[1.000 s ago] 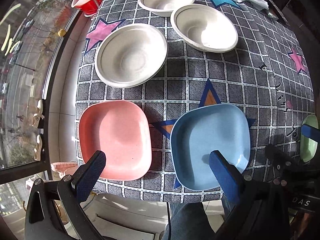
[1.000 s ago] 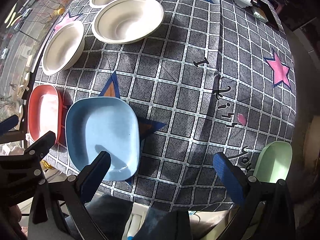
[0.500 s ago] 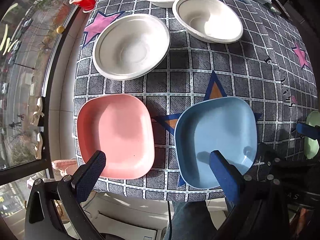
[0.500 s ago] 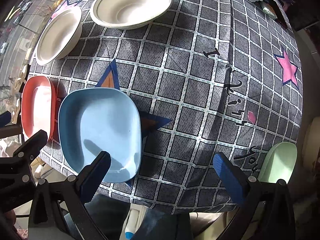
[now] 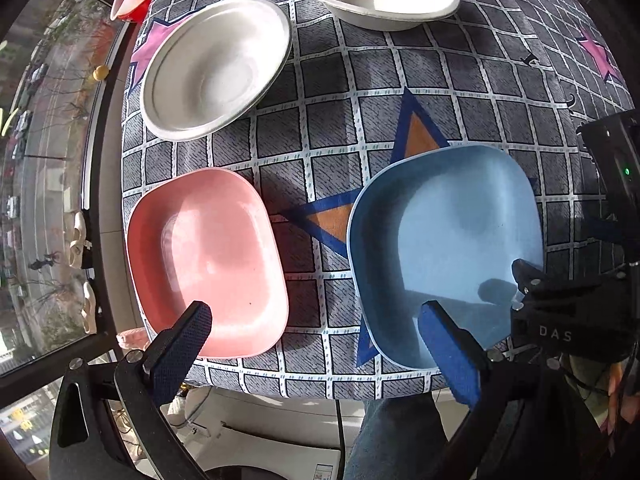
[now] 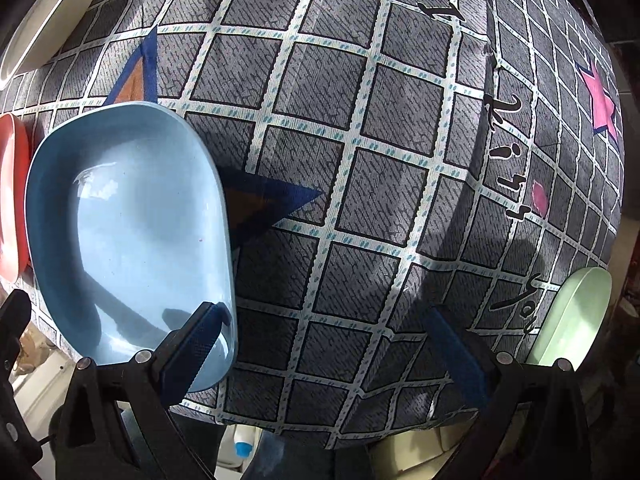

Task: Organize plates and bowls
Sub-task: 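Close both grippers on the rim of the blue plate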

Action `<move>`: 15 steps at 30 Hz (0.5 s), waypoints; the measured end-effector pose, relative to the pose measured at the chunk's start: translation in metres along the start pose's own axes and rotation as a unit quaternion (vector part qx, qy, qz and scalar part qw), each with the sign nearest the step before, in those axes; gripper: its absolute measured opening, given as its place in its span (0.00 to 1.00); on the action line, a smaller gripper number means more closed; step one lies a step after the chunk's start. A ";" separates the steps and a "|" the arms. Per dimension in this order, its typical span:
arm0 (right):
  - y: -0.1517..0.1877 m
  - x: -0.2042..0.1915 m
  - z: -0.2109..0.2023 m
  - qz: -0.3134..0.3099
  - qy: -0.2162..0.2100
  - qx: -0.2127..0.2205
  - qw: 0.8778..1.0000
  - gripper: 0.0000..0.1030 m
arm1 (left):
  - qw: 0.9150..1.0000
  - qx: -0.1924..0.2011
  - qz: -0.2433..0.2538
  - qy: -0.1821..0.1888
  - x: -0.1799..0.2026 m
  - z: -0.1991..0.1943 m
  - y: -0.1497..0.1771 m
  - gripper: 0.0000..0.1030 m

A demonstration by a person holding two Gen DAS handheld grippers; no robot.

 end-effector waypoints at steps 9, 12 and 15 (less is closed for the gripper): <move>0.047 0.057 0.015 0.068 0.000 -0.006 0.998 1.00 | 0.999 -0.005 0.039 0.000 0.041 -0.001 -0.007 1.00; 0.065 0.080 0.021 0.095 -0.004 -0.009 0.995 1.00 | 0.999 -0.006 0.043 0.007 0.055 -0.001 -0.009 1.00; 0.076 0.099 0.024 0.121 -0.028 -0.005 0.992 1.00 | 0.999 -0.012 0.042 0.018 0.070 0.002 -0.010 1.00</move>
Point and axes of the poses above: each gripper's, at about its wrist camera, not at the fingertips, and z roughly the way its jaws point, x to its right, y to its underside, the point moved 3 cm from there along z, roughly the way its jaws point, and after that the axes turned 7 degrees about -y, right-handed, at the moved point
